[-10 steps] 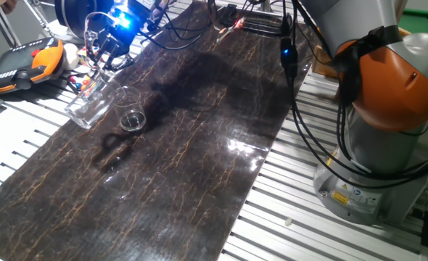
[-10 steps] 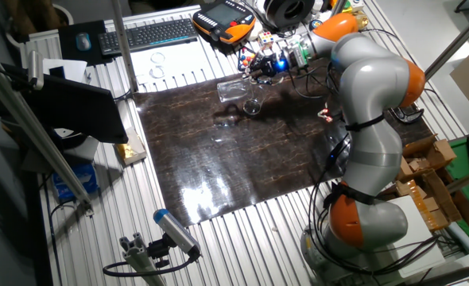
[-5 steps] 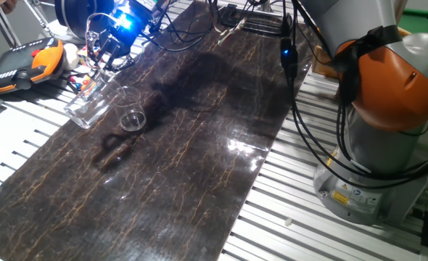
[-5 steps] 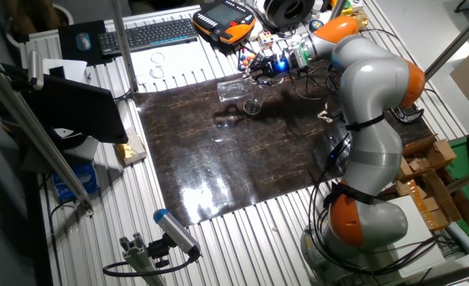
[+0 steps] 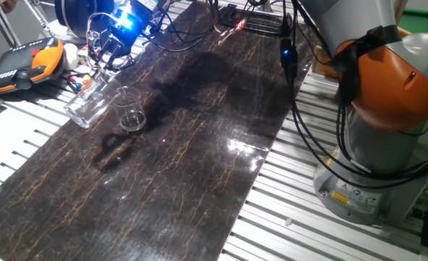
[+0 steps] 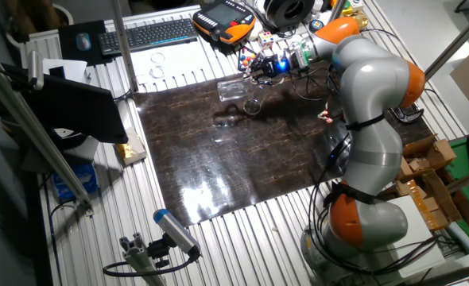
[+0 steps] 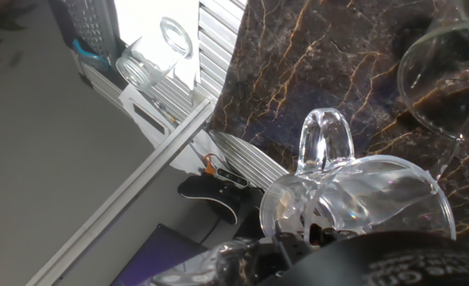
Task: Pour the water from one cup into another empty cup
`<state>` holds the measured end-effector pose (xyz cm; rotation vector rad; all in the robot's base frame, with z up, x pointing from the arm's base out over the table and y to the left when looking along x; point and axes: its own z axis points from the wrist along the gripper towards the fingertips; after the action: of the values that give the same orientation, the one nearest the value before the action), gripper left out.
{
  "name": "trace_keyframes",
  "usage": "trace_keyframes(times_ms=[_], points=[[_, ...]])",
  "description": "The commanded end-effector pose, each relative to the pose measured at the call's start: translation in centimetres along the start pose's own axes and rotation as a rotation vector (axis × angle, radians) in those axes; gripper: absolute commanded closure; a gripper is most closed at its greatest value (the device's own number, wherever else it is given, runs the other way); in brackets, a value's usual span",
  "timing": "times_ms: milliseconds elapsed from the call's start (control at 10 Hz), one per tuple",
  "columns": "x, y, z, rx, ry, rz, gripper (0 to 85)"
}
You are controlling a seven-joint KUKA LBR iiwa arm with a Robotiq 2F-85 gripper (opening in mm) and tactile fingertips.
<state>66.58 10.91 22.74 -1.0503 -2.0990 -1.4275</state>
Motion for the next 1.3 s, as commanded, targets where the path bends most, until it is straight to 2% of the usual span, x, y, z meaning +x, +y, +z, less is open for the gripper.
trace_keyframes(times_ms=[0, 300, 1200], points=[[-0.02, 0.03, -0.12, -0.001, 0.000, -0.001, 84.3], [-0.08, 0.18, -0.48, -0.002, -0.001, -0.001, 84.3], [0.12, 0.37, -0.72, -0.040, 0.009, 0.013, 84.3]])
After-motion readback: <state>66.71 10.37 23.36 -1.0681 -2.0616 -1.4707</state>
